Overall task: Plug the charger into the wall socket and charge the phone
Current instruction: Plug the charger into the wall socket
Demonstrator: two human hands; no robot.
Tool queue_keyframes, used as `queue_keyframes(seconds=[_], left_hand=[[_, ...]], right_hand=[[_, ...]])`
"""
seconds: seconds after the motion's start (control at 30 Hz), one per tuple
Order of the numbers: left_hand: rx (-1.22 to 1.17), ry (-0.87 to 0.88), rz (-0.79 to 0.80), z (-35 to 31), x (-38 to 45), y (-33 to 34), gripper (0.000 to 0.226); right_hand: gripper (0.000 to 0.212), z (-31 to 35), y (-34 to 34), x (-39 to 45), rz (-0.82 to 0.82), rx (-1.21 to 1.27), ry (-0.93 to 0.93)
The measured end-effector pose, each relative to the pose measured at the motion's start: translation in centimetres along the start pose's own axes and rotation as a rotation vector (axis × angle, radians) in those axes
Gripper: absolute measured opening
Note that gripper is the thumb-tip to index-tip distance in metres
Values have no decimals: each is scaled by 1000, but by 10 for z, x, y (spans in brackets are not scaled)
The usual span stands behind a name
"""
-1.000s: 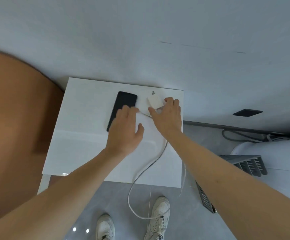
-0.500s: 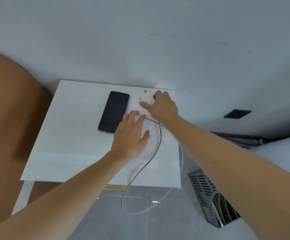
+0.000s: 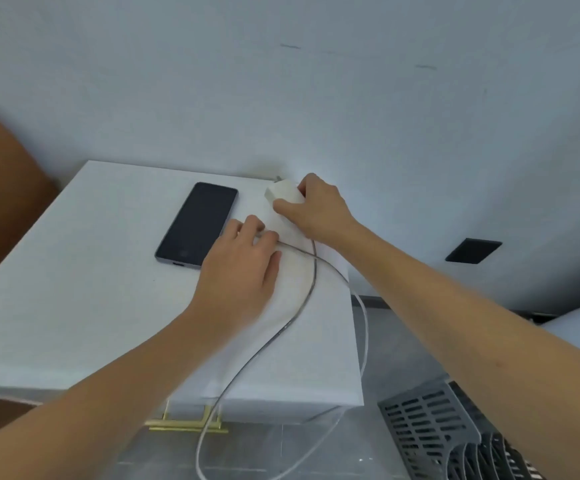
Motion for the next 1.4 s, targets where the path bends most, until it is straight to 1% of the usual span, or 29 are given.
queue_keyframes(seconds=[0.13, 0.23, 0.27, 0.33, 0.37, 0.4, 0.47, 0.53, 0.6, 0.67, 0.73, 0.9, 0.97, 1.03, 1.1, 1.13, 1.23, 1.3, 1.4], left_hand=[[-18, 6, -42, -2, 4, -3, 24], [-88, 8, -57, -7, 15, 1, 17], [-126, 19, -55, -11, 19, 2, 15], [-204, 56, -61, -23, 25, 5, 11], [-229, 78, -61, -29, 29, 6, 10], [-242, 100, -55, -37, 32, 8, 10], [-258, 131, -20, -51, 39, 14, 12], [-287, 138, 18, -63, 44, 21, 13], [-343, 126, 22, -73, 49, 27, 12], [-397, 112, 20, -82, 57, 35, 11], [-424, 121, 53, -95, 66, 45, 10], [-512, 155, 159, -127, 85, 76, 8], [-515, 159, 190, -137, 96, 86, 7], [-499, 172, 209, -145, 108, 96, 6], [-457, 196, 204, -152, 117, 106, 5], [-434, 212, 203, -154, 119, 112, 5], [-337, 268, 237, -159, 121, 132, 4], [-246, 321, 250, -161, 123, 142, 5], [-254, 331, 256, -160, 128, 145, 7]], right_hand=[[51, -9, -7, -13, 16, 267, 18], [56, -24, -8, -28, 35, 474, 72], [53, -30, -10, -32, 23, 509, 84], [32, -46, -18, -40, -19, 572, 94], [26, -56, -23, -45, -38, 609, 109], [28, -66, -28, -49, -59, 640, 131], [38, -88, -38, -57, -98, 680, 181], [43, -109, -48, -64, -144, 722, 218], [46, -129, -58, -71, -191, 755, 239], [46, -151, -66, -77, -242, 750, 252], [45, -174, -71, -84, -294, 725, 293], [37, -246, -69, -88, -399, 713, 473], [37, -275, -65, -89, -413, 682, 530], [30, -300, -63, -89, -428, 660, 568], [24, -323, -60, -86, -428, 658, 611], [25, -334, -59, -84, -428, 635, 626], [32, -362, -60, -71, -428, 433, 642], [30, -379, -61, -63, -417, 321, 643], [35, -402, -65, -51, -400, 173, 644]])
Point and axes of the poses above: each hand's wrist, its own x-axis towards the middle knuckle, its own y-axis out of the palm, z = x × y, the point moved 5 cm from there along x, towards the middle knuckle, and after that the axes turned 6 degrees about -x, right-handed, at the moved point
